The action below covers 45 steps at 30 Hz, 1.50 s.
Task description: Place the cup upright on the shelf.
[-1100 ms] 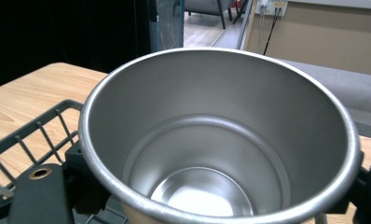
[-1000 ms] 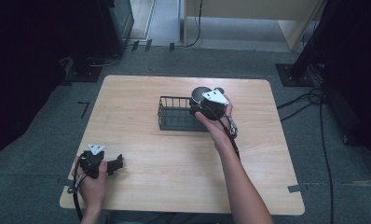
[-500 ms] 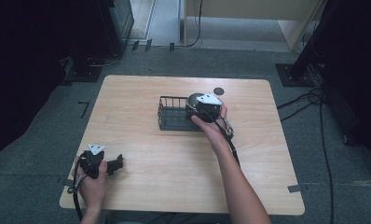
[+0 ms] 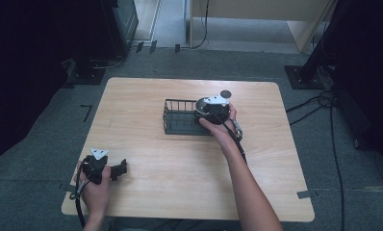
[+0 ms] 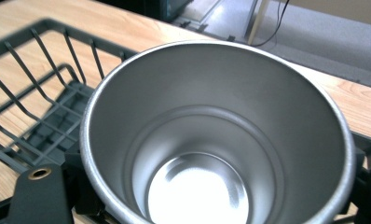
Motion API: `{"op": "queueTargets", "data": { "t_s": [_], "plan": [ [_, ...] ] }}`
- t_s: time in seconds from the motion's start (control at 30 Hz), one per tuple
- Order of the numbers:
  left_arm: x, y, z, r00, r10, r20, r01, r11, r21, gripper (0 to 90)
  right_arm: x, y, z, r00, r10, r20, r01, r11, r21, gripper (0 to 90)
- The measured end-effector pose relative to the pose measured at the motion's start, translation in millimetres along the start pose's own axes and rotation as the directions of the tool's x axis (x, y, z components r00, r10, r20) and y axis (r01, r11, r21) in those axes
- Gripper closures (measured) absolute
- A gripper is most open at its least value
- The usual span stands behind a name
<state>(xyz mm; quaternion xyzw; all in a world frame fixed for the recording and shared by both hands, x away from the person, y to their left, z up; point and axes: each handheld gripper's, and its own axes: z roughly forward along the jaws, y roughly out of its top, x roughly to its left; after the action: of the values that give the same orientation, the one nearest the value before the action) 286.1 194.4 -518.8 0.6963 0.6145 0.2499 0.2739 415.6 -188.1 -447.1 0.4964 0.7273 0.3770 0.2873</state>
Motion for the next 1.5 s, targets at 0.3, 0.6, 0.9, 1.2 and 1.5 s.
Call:
{"op": "queueTargets", "data": {
  "t_s": [0.3, 0.6, 0.9, 1.2, 1.5],
  "plan": [
    [0.0, 0.0, 0.0, 1.0000, 0.000, 0.000, 0.000, 1.0000, 0.000, 0.0, -2.9, 4.2, -2.2, 0.9999, 0.008, -0.014, -0.008, 0.999, 0.050, 9.1],
    [0.0, 0.0, 0.0, 1.0000, 0.000, 0.000, 0.000, 1.0000, 0.000, 0.0, -3.1, 10.5, -16.7, 0.9989, -0.023, -0.042, 0.024, 0.999, 0.022, 0.0],
    [-0.1, 0.0, 0.0, 1.0000, 0.000, 0.000, 0.000, 1.0000, 0.000, 0.0, -10.0, 9.7, -41.0, 0.9995, -0.005, -0.032, 0.004, 1.000, -0.008, 0.0],
    [-0.1, -0.1, 0.0, 1.0000, 0.000, 0.000, 0.000, 1.0000, -0.001, 0.0, -18.8, -3.4, -64.5, 0.9996, 0.012, -0.026, -0.013, 1.000, -0.025, 0.0],
    [0.0, -0.1, 0.0, 1.0000, 0.000, 0.000, 0.000, 1.0000, -0.001, 0.0, -28.9, -17.1, -88.3, 0.9990, 0.043, -0.012, -0.043, 0.998, -0.043, 0.0]
  ]
}}
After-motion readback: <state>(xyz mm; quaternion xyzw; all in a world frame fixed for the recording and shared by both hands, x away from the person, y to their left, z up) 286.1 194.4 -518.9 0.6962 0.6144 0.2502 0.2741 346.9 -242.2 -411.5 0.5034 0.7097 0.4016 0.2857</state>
